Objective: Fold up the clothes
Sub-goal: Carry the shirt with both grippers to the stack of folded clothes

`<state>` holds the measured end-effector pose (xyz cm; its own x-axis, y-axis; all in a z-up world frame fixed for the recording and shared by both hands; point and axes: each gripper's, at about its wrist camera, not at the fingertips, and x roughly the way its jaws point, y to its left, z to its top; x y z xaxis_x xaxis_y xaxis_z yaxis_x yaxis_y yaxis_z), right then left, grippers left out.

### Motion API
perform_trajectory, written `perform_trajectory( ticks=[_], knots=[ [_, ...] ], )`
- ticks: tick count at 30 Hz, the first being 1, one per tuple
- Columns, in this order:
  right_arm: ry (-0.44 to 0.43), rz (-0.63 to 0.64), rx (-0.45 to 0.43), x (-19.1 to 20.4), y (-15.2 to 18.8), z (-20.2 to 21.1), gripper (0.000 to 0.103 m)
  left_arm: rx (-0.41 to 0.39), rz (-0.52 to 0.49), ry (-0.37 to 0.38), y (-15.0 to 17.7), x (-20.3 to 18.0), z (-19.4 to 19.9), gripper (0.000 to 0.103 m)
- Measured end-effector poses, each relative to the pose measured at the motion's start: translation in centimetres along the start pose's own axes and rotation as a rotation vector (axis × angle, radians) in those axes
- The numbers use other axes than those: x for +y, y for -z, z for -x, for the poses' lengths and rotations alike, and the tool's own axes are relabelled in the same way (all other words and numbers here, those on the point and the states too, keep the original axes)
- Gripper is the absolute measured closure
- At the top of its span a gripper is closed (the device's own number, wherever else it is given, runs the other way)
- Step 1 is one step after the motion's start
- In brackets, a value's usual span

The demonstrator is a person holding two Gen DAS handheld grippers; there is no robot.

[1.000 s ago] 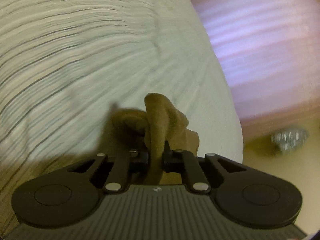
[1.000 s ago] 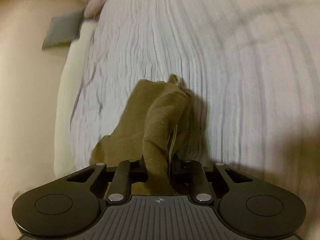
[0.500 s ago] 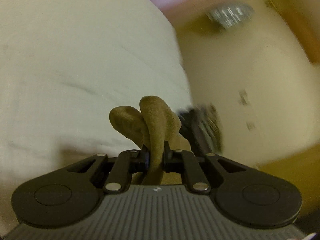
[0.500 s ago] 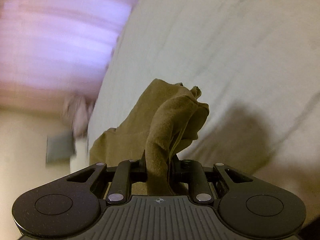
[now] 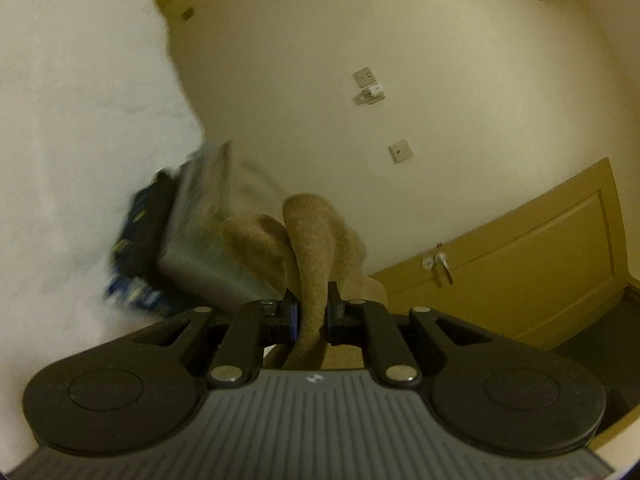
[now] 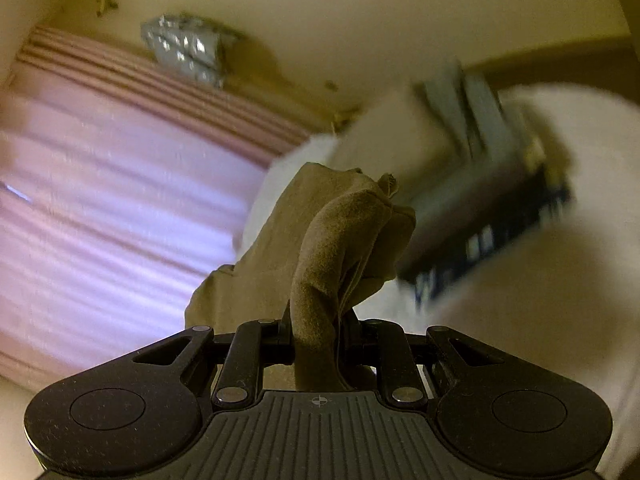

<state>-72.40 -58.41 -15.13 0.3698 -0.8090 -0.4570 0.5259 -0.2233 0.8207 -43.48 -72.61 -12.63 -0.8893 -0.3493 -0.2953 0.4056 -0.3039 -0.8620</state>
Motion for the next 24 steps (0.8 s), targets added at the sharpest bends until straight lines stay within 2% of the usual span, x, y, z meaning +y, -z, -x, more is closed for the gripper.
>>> perform_trajectory(
  ticks=[3, 6, 11, 17, 19, 20, 21, 22, 24],
  knots=[
    [-0.011, 0.036, -0.02, 0.1, -6.6, -2.5, 0.085, -0.023, -0.012, -0.002, -3.4, -1.1, -5.9, 0.095],
    [-0.019, 0.055, -0.025, -0.2, -11.4, -5.6, 0.085, -0.038, -0.014, -0.014, -6.2, -1.4, -10.4, 0.095],
    [-0.016, 0.04, -0.013, -2.3, -17.2, -10.6, 0.085, -0.033, -0.016, -0.065, -9.0, -0.5, -15.7, 0.095],
    [0.031, -0.013, 0.039, -6.2, -19.9, -15.6, 0.084, 0.003, 0.018, -0.169, -10.1, 3.4, -20.5, 0.093],
    [0.061, -0.041, 0.064, -8.0, -19.9, -17.0, 0.084, 0.012, 0.048, -0.225, -10.0, 4.9, -21.1, 0.088],
    [0.079, -0.06, 0.078, -8.9, -19.7, -17.5, 0.07, 0.016, 0.067, -0.256, -10.0, 5.7, -21.2, 0.083],
    [0.089, -0.075, 0.07, -9.5, -19.7, -17.7, 0.051, 0.013, 0.083, -0.277, -9.9, 6.3, -21.1, 0.08],
    [0.116, -0.071, 0.046, -9.5, -19.7, -17.4, 0.045, -0.004, 0.094, -0.278, -10.0, 6.5, -20.6, 0.079],
    [0.186, 0.015, -0.038, -8.5, -19.8, -15.9, 0.043, -0.064, 0.087, -0.309, -10.2, 6.2, -19.3, 0.08]
  ],
)
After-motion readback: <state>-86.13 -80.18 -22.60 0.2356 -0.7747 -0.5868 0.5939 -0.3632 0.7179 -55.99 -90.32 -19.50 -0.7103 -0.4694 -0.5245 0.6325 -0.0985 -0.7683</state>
